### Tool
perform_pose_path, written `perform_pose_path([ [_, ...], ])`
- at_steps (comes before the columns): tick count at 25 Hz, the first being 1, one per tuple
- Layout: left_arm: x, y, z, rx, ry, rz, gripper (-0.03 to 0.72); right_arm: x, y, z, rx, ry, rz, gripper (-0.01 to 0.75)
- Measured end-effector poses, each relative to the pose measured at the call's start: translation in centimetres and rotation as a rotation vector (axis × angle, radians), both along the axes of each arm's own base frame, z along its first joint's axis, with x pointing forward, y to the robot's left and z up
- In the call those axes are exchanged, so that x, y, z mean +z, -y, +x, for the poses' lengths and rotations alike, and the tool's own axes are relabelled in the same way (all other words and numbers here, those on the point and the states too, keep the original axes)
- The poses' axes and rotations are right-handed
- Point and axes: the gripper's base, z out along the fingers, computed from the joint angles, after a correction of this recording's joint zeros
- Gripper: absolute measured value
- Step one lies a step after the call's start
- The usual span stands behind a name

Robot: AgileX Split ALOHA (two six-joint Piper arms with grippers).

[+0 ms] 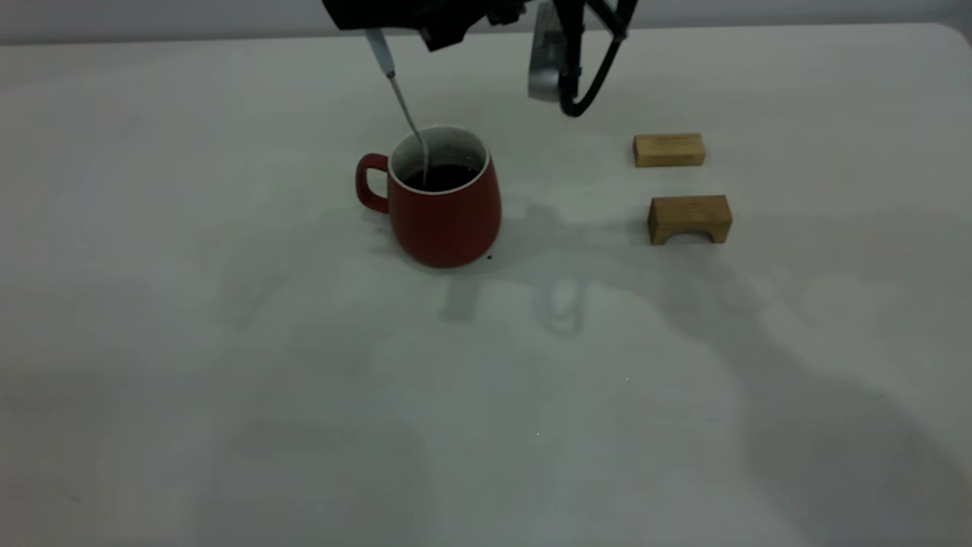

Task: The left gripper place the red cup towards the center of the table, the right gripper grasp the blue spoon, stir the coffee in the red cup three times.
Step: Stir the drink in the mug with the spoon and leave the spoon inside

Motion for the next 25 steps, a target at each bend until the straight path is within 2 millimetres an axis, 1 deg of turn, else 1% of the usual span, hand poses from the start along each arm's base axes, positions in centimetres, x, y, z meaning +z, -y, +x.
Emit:
perform_pose_path([
  [1,0.0,0.0,0.0,0.0,0.0,0.0,0.241,-0.3,-0.1,0.3,0.0,-0.001,0.002,0.147],
  [6,0.0,0.0,0.0,-0.001,0.0,0.001,0.241,-3.3,0.0,1.3,0.003,-0.009,-0.014,0.147],
  [10,0.0,0.0,0.0,-0.001,0.0,0.001,0.241,-5.6,0.9,2.3,0.018,0.037,-0.053,0.147],
  [12,0.0,0.0,0.0,-0.001,0.0,0.001,0.241,-6.2,1.9,2.5,0.053,0.078,-0.096,0.147],
  [15,0.0,0.0,0.0,-0.001,0.0,0.001,0.241,-6.3,3.0,2.7,0.089,0.063,-0.106,0.147],
  [17,0.0,0.0,0.0,-0.001,0.0,0.001,0.241,-6.2,2.9,2.5,0.082,-0.012,-0.074,0.147],
  [19,0.0,0.0,0.0,-0.001,0.0,0.001,0.241,-6.0,2.2,2.1,0.073,-0.084,-0.037,0.147],
  [20,0.0,0.0,0.0,-0.001,0.0,0.001,0.241,-5.9,1.8,1.9,0.069,-0.091,-0.027,0.147],
  [22,0.0,0.0,0.0,-0.001,0.0,0.001,0.241,-5.6,0.9,1.8,0.073,-0.055,-0.011,0.147],
  [25,0.0,0.0,0.0,-0.001,0.0,0.001,0.241,-5.2,0.5,2.2,0.11,0.111,-0.041,0.147],
])
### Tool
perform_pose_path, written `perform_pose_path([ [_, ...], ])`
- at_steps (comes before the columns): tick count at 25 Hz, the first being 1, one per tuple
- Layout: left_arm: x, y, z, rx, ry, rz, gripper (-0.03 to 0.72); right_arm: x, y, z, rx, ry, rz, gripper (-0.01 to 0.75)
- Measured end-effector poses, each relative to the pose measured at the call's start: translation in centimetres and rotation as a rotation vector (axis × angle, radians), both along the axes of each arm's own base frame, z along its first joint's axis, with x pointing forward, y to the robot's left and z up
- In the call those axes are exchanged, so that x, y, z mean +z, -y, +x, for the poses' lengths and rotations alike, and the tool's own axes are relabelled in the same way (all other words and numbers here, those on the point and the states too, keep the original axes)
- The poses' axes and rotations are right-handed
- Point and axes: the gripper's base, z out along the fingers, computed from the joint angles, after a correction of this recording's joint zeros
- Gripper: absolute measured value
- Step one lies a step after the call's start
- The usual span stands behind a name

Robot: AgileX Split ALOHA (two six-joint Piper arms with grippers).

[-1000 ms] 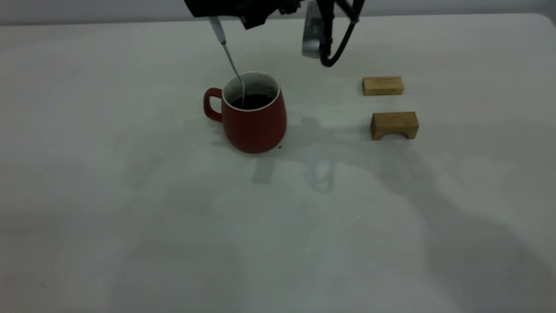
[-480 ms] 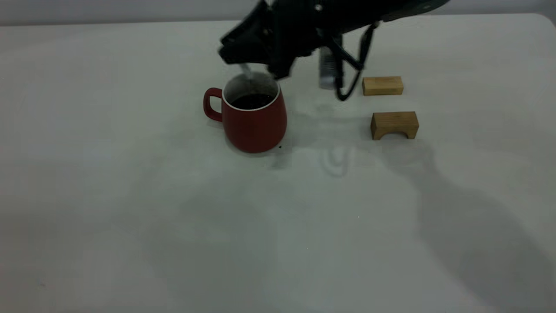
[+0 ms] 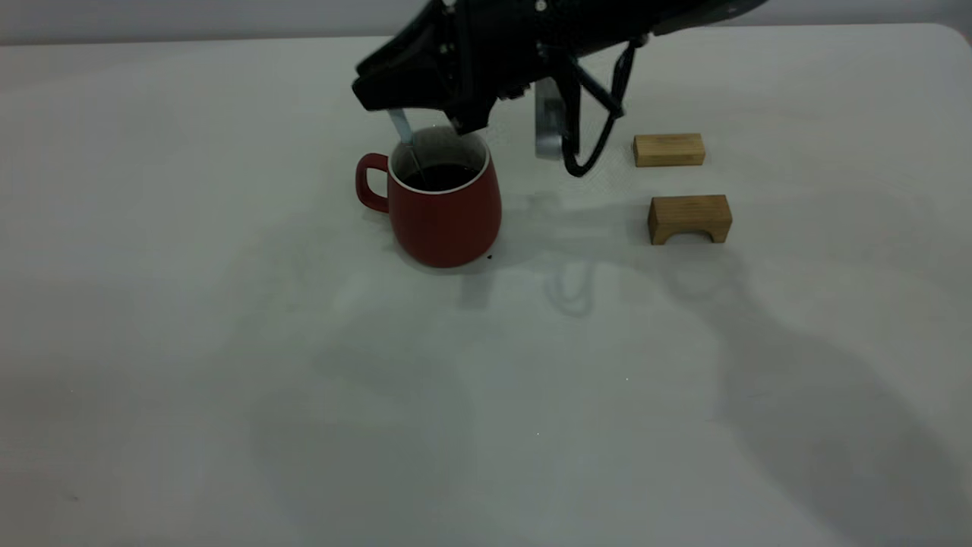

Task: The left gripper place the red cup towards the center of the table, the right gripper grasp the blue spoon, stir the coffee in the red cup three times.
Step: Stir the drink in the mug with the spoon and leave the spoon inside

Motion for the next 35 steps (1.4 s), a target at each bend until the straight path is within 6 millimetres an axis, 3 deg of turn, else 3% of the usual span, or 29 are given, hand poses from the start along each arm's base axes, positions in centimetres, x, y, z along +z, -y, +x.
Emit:
perform_pose_path([
  [4,0.0,0.0,0.0,0.0,0.0,0.0,0.241,-0.1,1.3,0.7,0.012,0.073,-0.035,0.147],
  [9,0.0,0.0,0.0,0.001,0.0,-0.001,0.241,-0.6,3.0,0.9,-0.004,-0.098,-0.073,0.147],
  [13,0.0,0.0,0.0,0.001,0.0,-0.001,0.241,-0.5,1.9,0.3,0.008,-0.138,-0.052,0.147],
  [18,0.0,0.0,0.0,0.001,0.0,-0.001,0.241,0.0,0.0,-0.2,0.056,0.033,-0.018,0.147],
  [23,0.0,0.0,0.0,0.001,0.0,-0.001,0.241,-0.2,1.0,0.4,0.067,0.119,-0.065,0.147],
  [28,0.0,0.0,0.0,0.001,0.0,-0.001,0.241,-0.7,2.7,0.9,0.012,-0.019,-0.094,0.147],
  [32,0.0,0.0,0.0,0.001,0.0,-0.001,0.241,-0.6,1.6,0.4,-0.018,-0.119,-0.068,0.147],
  [35,0.0,0.0,0.0,0.001,0.0,-0.001,0.241,-0.4,0.6,0.0,-0.001,-0.075,-0.047,0.147],
])
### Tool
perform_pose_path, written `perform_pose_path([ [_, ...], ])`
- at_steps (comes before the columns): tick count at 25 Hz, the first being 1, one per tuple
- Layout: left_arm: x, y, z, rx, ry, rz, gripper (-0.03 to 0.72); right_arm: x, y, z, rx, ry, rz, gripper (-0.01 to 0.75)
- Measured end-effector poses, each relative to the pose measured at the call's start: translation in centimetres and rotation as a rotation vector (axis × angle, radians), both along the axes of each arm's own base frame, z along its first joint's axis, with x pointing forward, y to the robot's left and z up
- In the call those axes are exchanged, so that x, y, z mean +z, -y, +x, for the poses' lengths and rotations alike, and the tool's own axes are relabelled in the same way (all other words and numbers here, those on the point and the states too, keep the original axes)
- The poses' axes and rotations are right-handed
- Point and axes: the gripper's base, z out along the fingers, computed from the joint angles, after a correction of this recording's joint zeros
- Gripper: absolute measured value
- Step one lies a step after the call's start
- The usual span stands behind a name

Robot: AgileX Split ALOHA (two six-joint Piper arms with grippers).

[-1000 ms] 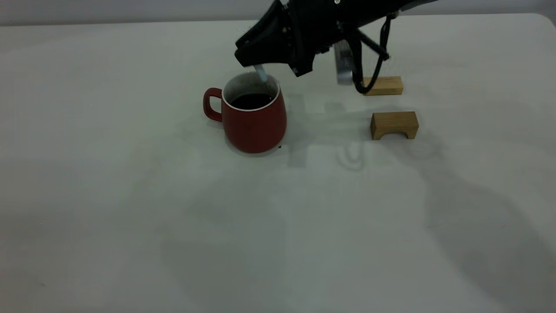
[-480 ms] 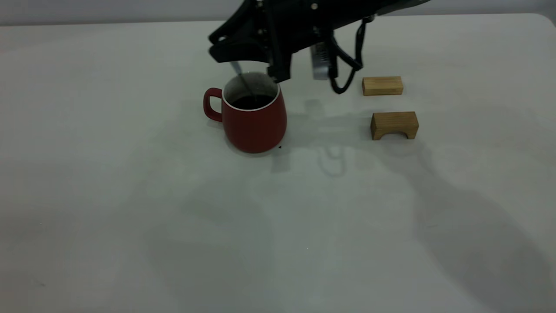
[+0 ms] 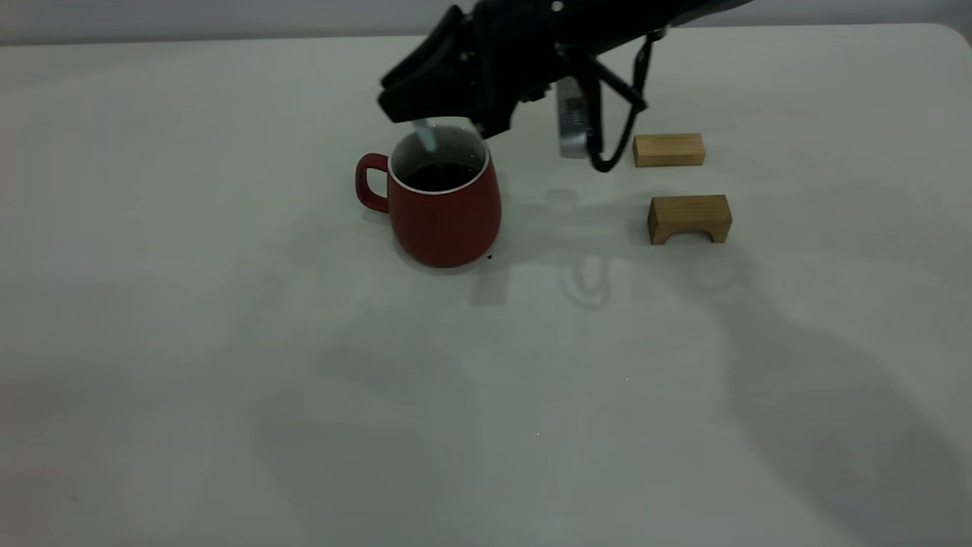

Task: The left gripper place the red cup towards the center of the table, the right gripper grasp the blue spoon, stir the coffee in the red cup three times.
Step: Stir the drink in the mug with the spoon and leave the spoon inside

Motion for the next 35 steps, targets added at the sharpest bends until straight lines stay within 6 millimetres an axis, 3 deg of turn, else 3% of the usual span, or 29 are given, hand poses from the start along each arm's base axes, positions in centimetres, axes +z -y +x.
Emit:
perform_pose_path([
  [8,0.0,0.0,0.0,0.0,0.0,0.0,0.241,0.1,0.4,0.4,0.095,0.25,-0.024,0.147],
  [15,0.0,0.0,0.0,-0.001,0.0,0.001,0.241,-0.4,1.3,0.0,0.21,0.294,-0.084,0.147],
  [28,0.0,0.0,0.0,-0.001,0.0,0.001,0.241,-0.4,1.3,-0.3,0.252,0.293,-0.074,0.151],
  [31,0.0,0.0,0.0,-0.001,0.0,0.001,0.241,-0.4,1.3,-0.4,0.254,0.293,-0.074,0.195],
  [35,0.0,0.0,0.0,-0.001,0.0,0.001,0.242,-0.4,1.3,-0.6,0.289,0.301,-0.086,0.351],
])
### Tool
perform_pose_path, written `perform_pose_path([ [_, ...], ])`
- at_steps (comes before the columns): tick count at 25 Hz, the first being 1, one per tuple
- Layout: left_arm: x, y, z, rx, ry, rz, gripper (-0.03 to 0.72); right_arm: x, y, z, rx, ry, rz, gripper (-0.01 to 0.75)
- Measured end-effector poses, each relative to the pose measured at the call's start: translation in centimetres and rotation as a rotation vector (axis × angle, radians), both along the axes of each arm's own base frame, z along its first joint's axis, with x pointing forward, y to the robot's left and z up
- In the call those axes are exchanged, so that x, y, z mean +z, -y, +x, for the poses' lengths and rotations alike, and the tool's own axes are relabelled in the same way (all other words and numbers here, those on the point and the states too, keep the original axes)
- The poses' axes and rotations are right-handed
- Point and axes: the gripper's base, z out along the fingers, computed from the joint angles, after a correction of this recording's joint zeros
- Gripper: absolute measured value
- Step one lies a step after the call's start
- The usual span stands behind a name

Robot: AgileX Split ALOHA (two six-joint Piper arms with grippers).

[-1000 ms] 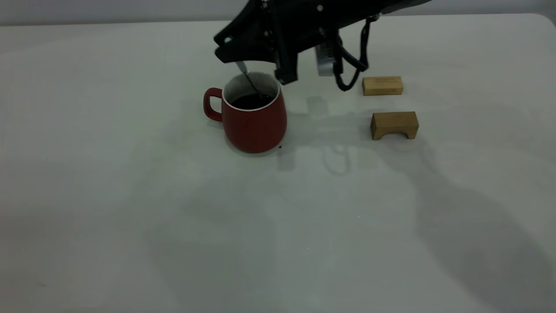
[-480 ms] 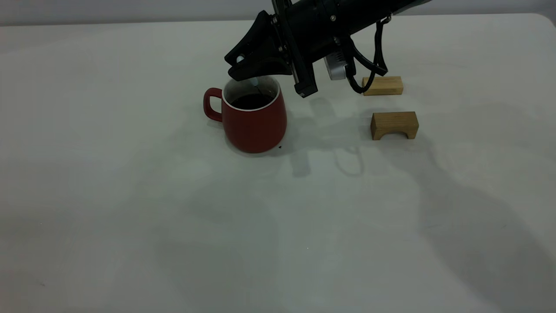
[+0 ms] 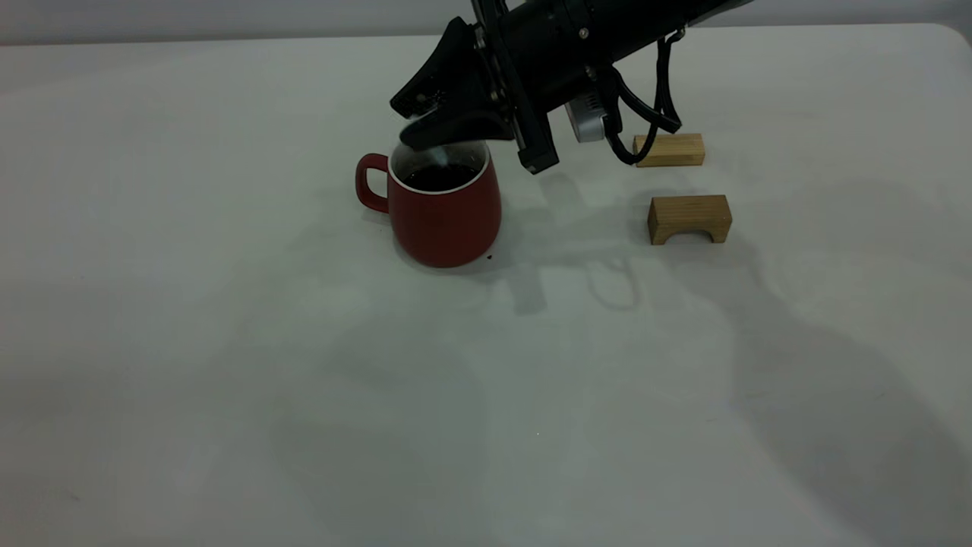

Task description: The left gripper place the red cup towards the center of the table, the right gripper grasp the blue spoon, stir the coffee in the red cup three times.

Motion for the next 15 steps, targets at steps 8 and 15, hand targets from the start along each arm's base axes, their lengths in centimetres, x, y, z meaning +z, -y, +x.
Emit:
perform_pose_path([
  [8,0.0,0.0,0.0,0.001,0.0,-0.001,0.242,7.7,0.8,-0.6,0.201,0.269,-0.123,0.47],
  [15,0.0,0.0,0.0,0.001,0.0,-0.001,0.242,19.3,4.0,-3.5,0.448,0.66,-0.408,0.472],
])
